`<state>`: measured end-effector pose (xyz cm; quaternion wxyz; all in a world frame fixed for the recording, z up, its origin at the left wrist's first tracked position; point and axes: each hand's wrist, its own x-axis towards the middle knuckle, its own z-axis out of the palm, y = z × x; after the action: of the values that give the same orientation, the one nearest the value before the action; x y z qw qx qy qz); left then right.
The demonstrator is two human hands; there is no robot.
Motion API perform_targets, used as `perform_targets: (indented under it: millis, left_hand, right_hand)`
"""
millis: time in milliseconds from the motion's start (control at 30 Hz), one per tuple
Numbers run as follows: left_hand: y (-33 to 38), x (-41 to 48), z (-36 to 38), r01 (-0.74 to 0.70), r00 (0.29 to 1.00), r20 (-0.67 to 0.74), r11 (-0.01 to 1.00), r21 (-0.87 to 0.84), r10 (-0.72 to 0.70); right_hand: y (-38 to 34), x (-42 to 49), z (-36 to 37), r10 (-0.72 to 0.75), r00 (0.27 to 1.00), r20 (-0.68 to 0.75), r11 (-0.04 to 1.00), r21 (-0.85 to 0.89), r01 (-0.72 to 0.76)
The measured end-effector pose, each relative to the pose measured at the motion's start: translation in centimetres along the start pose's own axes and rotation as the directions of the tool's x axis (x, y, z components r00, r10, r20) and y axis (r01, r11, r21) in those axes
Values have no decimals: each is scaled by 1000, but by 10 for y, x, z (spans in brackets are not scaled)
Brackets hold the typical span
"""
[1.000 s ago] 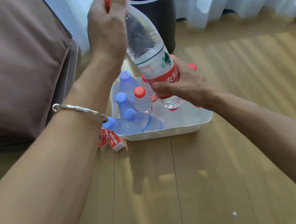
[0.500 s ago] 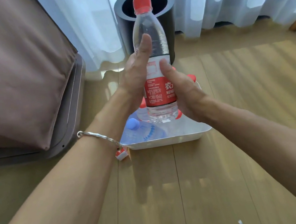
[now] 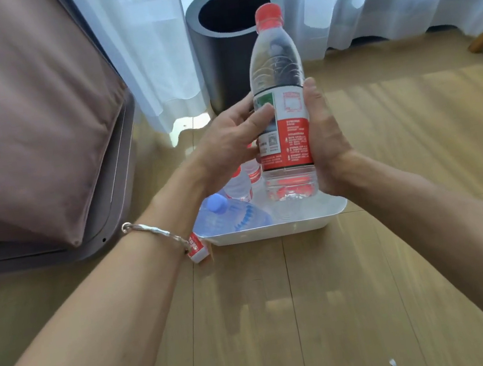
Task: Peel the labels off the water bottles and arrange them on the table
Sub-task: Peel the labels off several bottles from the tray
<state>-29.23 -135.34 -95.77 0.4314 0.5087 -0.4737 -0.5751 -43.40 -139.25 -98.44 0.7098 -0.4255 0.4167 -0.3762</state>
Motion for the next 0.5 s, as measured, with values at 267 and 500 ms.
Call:
perform_targets:
  millis: [267, 500]
  left_hand:
    - [-9, -1, -4, 52, 998, -28, 982, -180, -58]
    - [2, 7, 9, 159, 982, -88, 985, -71, -165]
  right_hand:
    - [5, 2, 0, 37, 994, -103, 996, -72, -45]
    - [5, 5, 6, -23, 993, -115, 983, -182, 2]
